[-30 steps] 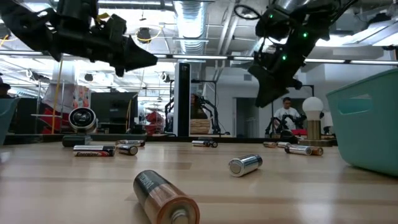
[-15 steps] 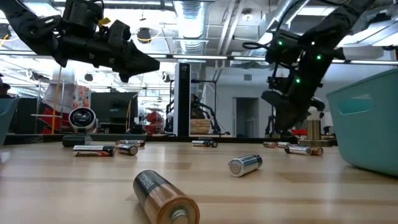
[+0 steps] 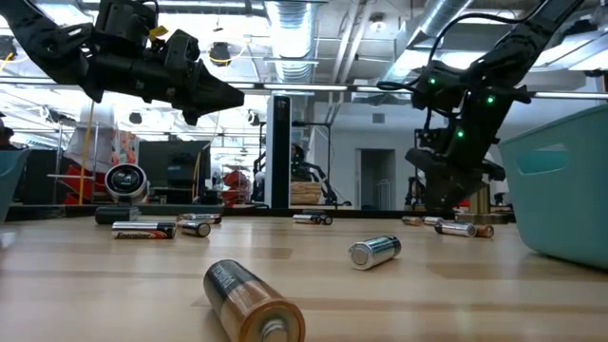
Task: Sort batteries
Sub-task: Put the silver battery into the green bin
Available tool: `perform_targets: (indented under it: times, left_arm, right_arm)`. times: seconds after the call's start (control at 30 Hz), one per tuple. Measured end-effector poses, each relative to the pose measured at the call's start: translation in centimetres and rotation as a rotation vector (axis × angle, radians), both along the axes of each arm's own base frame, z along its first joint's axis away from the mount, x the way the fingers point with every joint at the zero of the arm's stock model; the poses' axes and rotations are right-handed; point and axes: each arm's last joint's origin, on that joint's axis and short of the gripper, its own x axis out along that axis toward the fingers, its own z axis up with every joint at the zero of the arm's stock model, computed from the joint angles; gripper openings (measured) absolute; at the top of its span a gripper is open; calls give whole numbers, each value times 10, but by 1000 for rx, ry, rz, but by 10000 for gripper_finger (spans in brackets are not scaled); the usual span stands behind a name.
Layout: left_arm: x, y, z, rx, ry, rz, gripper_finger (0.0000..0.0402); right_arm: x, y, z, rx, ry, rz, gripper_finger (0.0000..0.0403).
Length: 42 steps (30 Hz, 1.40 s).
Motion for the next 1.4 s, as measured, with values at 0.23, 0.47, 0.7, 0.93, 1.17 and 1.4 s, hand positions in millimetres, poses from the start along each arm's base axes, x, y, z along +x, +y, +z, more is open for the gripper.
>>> perform_targets:
  times: [0.23,0.47,0.7,0.93,1.17,1.4]
  left_arm:
    - [0,0,0,1,0,0,86]
    - [0,0,0,0,0,1,86]
    - [0,0,0,1,1,1,86]
    - [0,0,0,1,1,3,86]
    - [0,0,0,9,3,3,86]
    - [0,0,0,9,3,3,86]
  right_arm:
    - [1,0,-3,5,6,-1,230]
    - [8,1,-17,15,36,9,230]
    - [10,-1,-26,17,65,-5,230]
    - [9,-1,-28,23,74,-8,193]
    - [9,0,-28,26,81,-7,126]
    - [7,0,-29,38,88,-17,94]
